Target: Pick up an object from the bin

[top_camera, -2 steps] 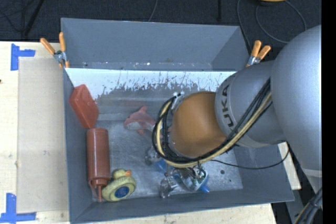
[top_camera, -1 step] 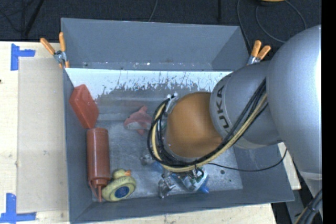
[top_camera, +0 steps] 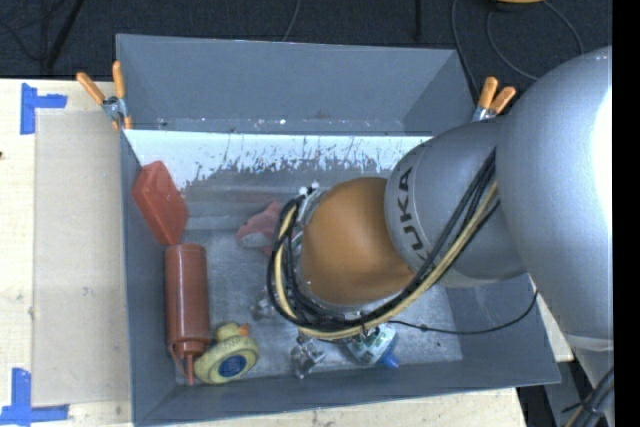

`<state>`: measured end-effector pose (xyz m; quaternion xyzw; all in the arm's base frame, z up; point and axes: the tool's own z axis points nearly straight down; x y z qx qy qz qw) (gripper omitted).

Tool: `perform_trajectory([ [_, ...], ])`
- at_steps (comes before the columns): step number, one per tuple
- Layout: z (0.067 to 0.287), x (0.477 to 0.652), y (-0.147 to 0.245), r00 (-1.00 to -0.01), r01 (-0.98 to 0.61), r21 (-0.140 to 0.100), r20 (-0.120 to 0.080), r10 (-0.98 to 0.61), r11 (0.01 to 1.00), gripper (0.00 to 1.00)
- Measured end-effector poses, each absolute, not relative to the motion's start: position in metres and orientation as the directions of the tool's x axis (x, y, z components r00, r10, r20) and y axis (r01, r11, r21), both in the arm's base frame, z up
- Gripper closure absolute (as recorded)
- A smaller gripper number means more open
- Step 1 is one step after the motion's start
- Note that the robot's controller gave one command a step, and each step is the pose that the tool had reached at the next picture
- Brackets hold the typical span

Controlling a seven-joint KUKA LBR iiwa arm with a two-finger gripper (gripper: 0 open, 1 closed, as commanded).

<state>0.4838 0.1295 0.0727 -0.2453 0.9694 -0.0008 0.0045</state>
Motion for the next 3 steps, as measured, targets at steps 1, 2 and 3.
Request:
perform_trajectory([
  [1, 0.072, 0.485, 0.139, -0.957, -0.291, 0.0, -0.003, -0.291, 0.957, 0.0],
  [2, 0.071, 0.489, 0.199, -0.889, -0.459, -0.002, 0.0, -0.459, 0.889, 0.0],
  [3, 0.073, 0.475, 0.146, -0.584, -0.811, -0.007, -0.016, -0.811, 0.584, 1.0],
])
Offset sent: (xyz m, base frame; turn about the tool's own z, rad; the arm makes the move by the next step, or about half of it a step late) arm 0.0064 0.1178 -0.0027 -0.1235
